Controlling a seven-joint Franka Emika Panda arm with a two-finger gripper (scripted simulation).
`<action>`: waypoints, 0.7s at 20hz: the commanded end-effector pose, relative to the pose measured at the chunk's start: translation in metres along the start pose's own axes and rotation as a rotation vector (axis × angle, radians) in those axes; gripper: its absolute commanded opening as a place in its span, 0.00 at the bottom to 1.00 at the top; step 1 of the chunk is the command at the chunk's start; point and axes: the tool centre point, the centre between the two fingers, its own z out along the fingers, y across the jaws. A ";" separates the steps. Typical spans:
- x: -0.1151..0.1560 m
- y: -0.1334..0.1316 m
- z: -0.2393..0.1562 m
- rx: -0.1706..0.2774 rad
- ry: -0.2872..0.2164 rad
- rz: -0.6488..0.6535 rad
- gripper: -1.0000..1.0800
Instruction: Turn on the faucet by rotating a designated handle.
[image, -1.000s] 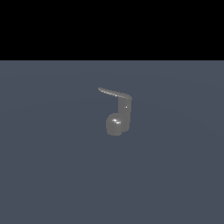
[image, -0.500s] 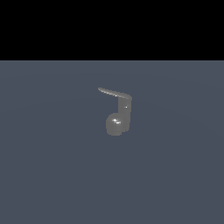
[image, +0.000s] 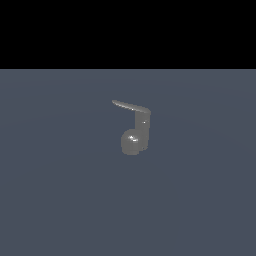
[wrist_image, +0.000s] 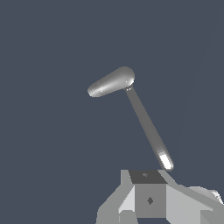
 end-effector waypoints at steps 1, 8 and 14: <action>0.012 -0.009 0.013 0.003 -0.009 0.075 0.00; 0.045 -0.031 0.052 -0.003 -0.021 0.282 0.00; 0.071 -0.047 0.089 -0.018 -0.016 0.460 0.00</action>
